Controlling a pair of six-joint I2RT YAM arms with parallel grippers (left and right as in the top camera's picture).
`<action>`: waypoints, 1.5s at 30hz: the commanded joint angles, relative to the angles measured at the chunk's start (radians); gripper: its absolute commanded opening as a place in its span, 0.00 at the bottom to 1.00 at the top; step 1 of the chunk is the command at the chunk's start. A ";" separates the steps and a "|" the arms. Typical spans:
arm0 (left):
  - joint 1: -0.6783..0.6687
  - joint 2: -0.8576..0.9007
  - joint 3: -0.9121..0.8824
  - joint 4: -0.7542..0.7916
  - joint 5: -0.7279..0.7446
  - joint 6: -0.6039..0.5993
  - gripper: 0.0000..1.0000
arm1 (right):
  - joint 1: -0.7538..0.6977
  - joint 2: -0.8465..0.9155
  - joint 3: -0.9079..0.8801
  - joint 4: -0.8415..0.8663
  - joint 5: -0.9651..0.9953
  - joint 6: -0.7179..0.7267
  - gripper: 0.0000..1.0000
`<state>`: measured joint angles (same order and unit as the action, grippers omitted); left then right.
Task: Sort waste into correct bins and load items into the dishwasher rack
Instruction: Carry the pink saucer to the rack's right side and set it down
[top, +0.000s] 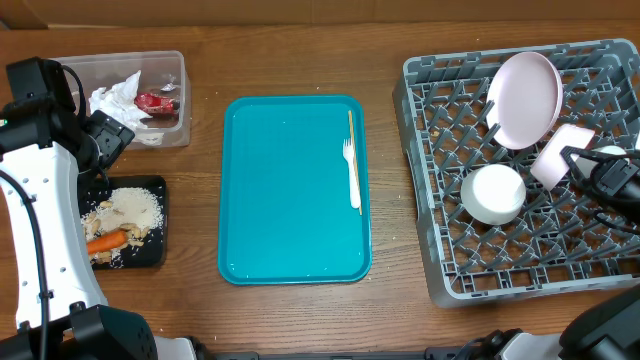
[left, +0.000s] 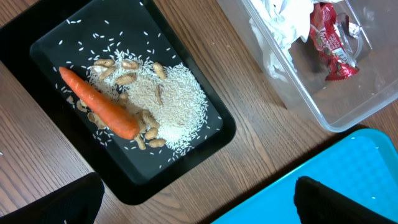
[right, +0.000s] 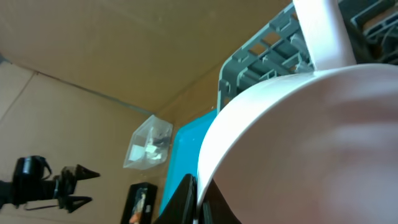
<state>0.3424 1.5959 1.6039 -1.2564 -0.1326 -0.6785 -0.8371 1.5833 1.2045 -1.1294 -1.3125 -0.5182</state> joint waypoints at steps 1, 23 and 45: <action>0.003 0.001 0.020 0.001 -0.016 0.005 1.00 | -0.003 0.013 -0.010 0.028 -0.037 -0.013 0.04; 0.003 0.001 0.020 0.001 -0.016 0.005 1.00 | -0.011 0.078 -0.008 0.092 0.396 0.477 0.07; 0.003 0.001 0.020 0.001 -0.016 0.005 1.00 | -0.011 -0.058 0.087 -0.120 0.903 0.759 0.22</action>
<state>0.3424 1.5959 1.6039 -1.2564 -0.1326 -0.6785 -0.8440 1.5307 1.2881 -1.2400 -0.4732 0.2165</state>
